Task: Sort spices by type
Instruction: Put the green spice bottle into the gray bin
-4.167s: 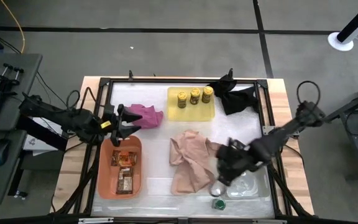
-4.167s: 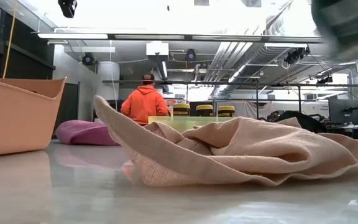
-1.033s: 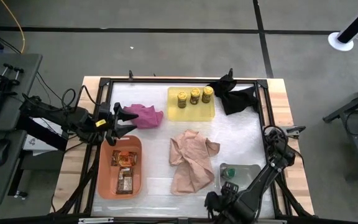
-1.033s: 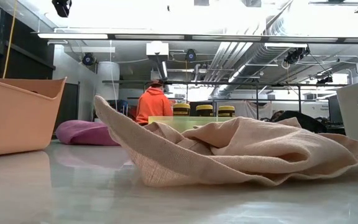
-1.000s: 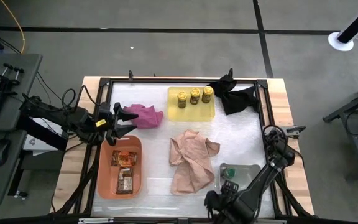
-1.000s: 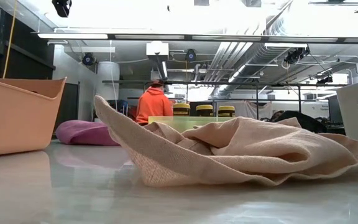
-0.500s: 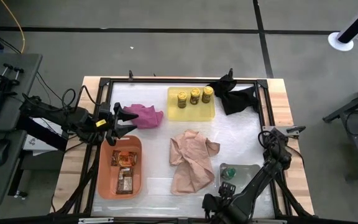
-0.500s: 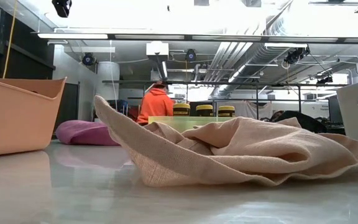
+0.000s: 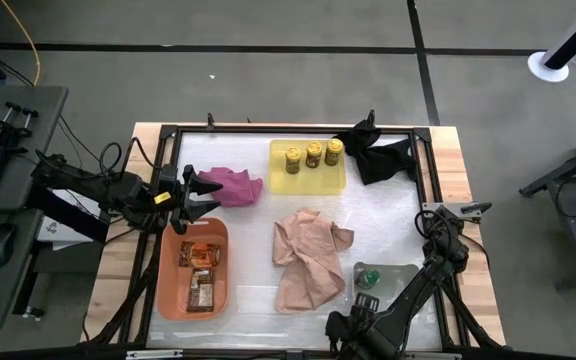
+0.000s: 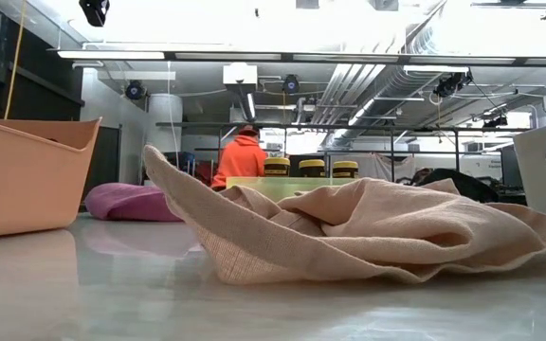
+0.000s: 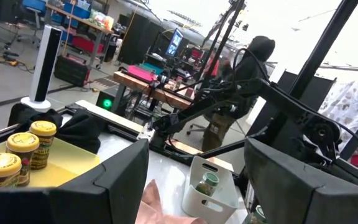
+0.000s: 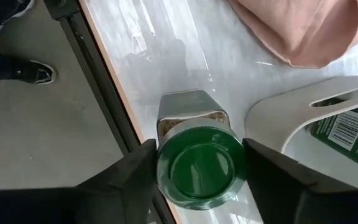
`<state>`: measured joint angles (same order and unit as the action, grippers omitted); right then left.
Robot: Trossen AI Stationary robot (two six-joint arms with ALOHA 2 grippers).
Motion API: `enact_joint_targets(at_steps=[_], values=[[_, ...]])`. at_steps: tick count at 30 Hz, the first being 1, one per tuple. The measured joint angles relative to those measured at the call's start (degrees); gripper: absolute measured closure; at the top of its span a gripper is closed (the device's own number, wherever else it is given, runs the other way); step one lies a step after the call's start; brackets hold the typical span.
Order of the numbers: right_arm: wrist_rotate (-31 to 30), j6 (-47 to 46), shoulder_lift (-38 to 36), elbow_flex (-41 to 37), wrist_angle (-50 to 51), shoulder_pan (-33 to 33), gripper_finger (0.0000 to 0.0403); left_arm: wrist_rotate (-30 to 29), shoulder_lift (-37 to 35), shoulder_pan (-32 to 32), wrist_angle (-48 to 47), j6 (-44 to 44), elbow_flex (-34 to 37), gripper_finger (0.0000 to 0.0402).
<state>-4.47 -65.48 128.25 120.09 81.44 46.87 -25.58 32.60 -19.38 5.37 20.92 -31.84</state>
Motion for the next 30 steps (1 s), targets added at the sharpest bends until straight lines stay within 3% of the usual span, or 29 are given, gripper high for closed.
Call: enact_joint_targets(at_steps=[2,6,13,22,30], values=[[0.03,0.7,-0.04,0.04,-0.02,0.0,0.0202,-0.02,0.01,-0.02,0.0,-0.02,0.01,0.0151],[0.23,2.61,-0.01,1.91,0.59,0.0,0.0203,-0.02,0.0,0.0,0.01,-0.02,0.01,0.0151],[-3.14,3.02,-0.29,15.03,8.6,-0.04,0.0203,-0.02,-0.2,0.0,-0.03,-2.37,0.01,0.0151],[-13.01,-8.96,-13.42,2.09,8.29,-0.34,0.0203,-0.09,-1.18,0.0,0.06,-3.54,0.01,0.0151],[-13.79,-19.92,-25.11,-13.68,8.7,-1.14,0.0203,-0.07,-1.17,0.0,0.07,-2.67,0.01,0.0151]])
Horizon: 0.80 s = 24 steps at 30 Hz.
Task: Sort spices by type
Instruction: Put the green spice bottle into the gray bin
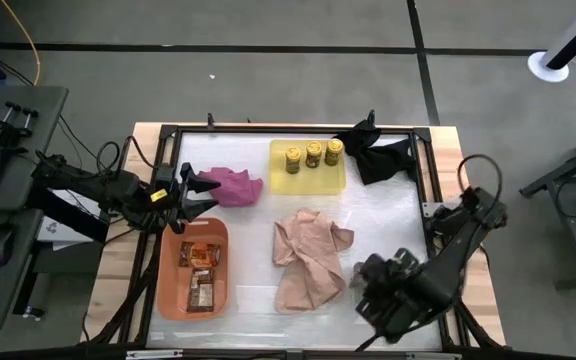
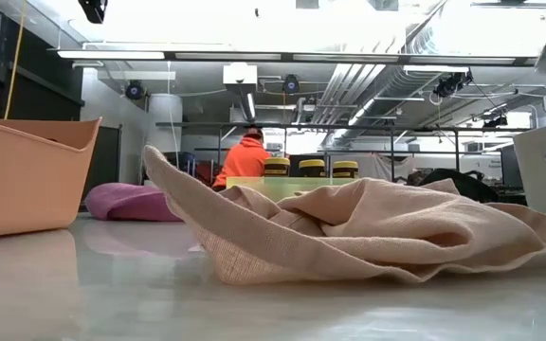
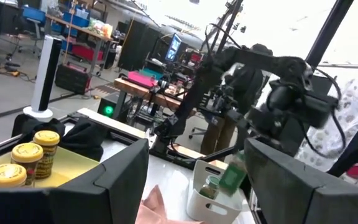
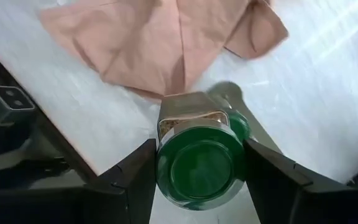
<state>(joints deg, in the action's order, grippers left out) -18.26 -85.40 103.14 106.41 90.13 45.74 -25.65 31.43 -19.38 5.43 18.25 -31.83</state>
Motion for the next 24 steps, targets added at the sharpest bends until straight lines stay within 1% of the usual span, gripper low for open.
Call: enact_joint_targets(at_steps=[2,3,5,9,11,13,17,19,24], values=[[1.07,-0.93,-3.09,-2.0,-0.11,0.24,0.0203,0.0,0.01,0.0,-0.02,0.12,0.0,0.0151],[2.82,-0.49,-4.36,-2.82,-0.2,0.48,0.0203,0.0,0.01,0.0,0.0,0.12,0.0,0.0151],[7.98,1.98,-6.19,-4.18,-0.91,1.03,0.0203,-0.02,-0.01,0.0,0.0,0.12,0.0,0.0151],[21.74,6.71,-8.01,-7.11,-1.36,2.46,0.0203,-0.26,-0.01,0.0,0.0,0.12,0.0,0.0151],[25.19,7.83,-8.22,-9.41,-0.66,3.15,0.0203,-0.37,0.01,0.0,0.0,0.12,0.0,0.0151],[25.4,7.67,-8.12,-12.55,-0.7,3.21,0.0203,-0.38,0.01,0.0,0.02,0.14,0.0,0.0151],[21.36,8.04,-8.09,-17.86,-3.71,1.66,0.0203,-0.42,0.01,0.0,0.16,0.72,0.0,0.0151],[19.98,9.72,-8.09,-20.02,-6.92,0.69,0.0203,-0.42,0.0,0.0,0.54,0.74,0.0,0.0151],[19.22,14.9,-8.09,-24.02,-13.9,-1.1,0.0203,-0.46,0.01,0.02,0.58,1.02,0.0,0.0151]])
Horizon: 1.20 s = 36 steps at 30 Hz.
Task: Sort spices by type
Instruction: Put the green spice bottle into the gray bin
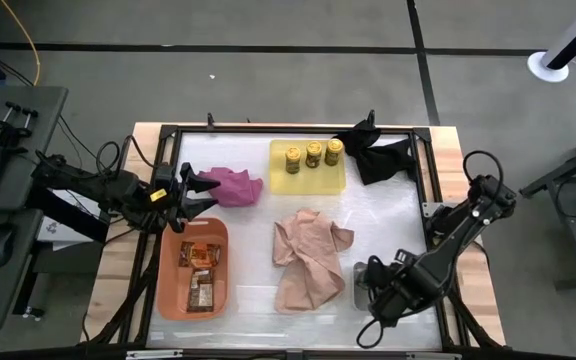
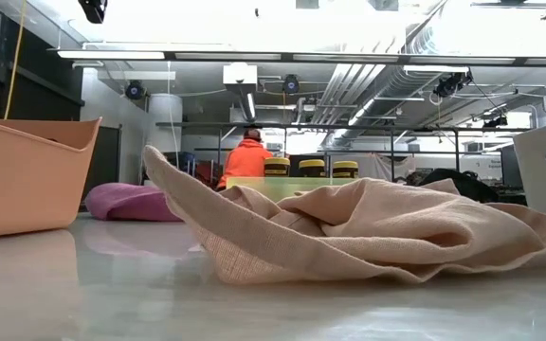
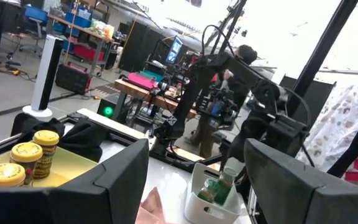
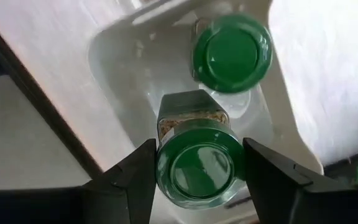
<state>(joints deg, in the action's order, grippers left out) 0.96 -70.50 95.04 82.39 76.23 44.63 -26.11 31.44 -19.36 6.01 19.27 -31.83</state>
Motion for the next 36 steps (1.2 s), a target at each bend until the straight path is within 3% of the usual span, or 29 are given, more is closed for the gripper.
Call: enact_joint_targets(at_steps=[6,16,36], values=[[-6.21,4.15,0.05,-1.75,1.18,-0.16,0.0203,-0.18,-0.02,-0.02,-0.07,0.02,0.0,0.0151],[-11.24,12.52,0.12,-1.75,-0.28,-0.51,0.0203,-0.31,0.0,0.0,-0.14,0.06,0.0,0.0151],[-12.89,16.61,4.03,-1.73,0.96,-1.02,0.0192,-0.24,-0.02,-0.02,-0.12,1.68,0.0,0.0151]])
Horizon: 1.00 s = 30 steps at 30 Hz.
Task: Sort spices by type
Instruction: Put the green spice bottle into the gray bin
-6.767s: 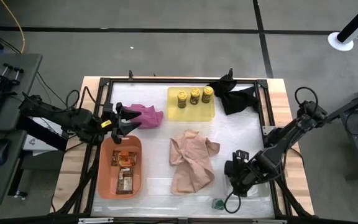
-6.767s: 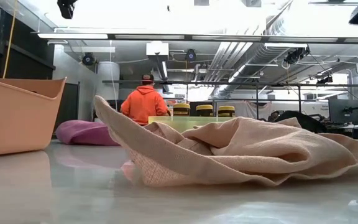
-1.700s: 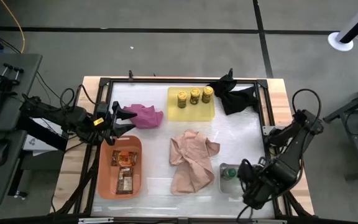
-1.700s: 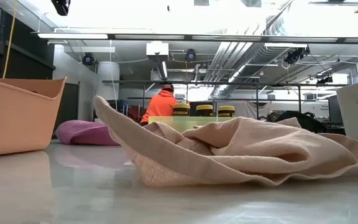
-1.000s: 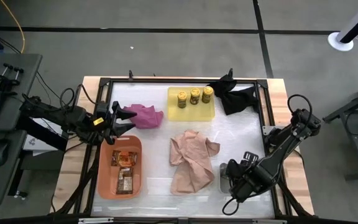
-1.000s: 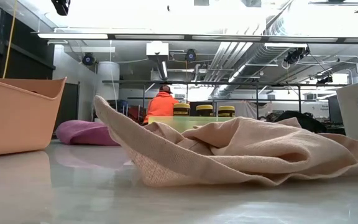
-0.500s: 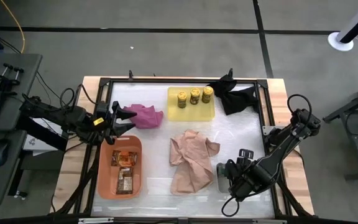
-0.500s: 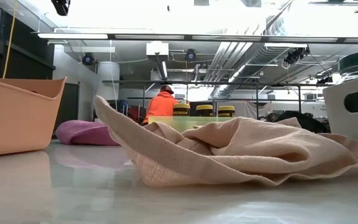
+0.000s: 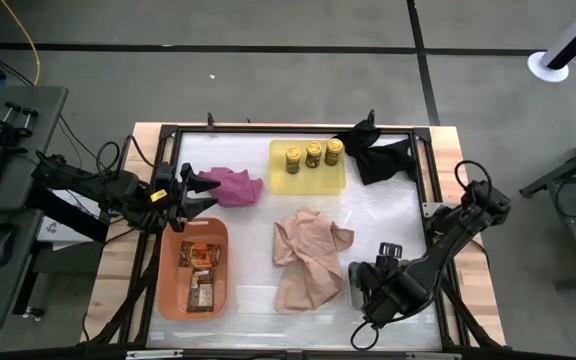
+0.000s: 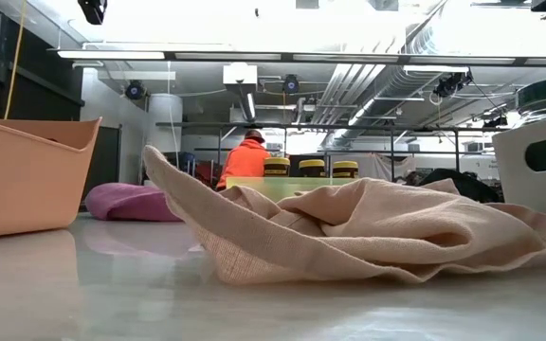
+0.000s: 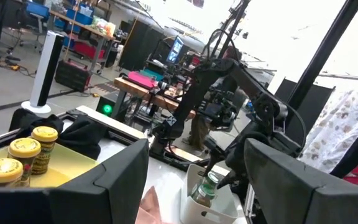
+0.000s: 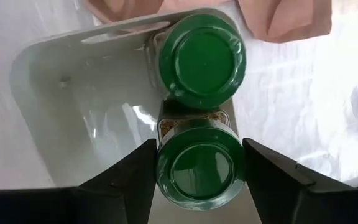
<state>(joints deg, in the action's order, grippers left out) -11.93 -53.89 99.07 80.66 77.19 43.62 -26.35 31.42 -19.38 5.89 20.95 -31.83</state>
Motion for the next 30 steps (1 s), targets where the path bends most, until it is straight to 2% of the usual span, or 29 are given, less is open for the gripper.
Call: enact_joint_targets(at_steps=[9,17,25,30], values=[[-0.03,-0.27,0.08,-0.18,-0.24,-1.29,0.0189,0.02,0.0,0.0,0.35,0.05,0.0,0.0151],[2.82,-4.1,-0.09,-4.3,-3.89,-1.68,0.0173,0.11,0.02,0.0,0.37,1.45,-0.01,0.0151],[2.16,-3.49,-0.07,-4.33,-3.89,-2.94,0.0172,0.11,0.02,0.0,0.39,1.45,0.0,0.0151],[5.36,-3.63,-0.27,-4.33,-3.68,-4.58,0.0171,0.11,0.02,0.0,0.39,1.44,0.0,0.0151]])
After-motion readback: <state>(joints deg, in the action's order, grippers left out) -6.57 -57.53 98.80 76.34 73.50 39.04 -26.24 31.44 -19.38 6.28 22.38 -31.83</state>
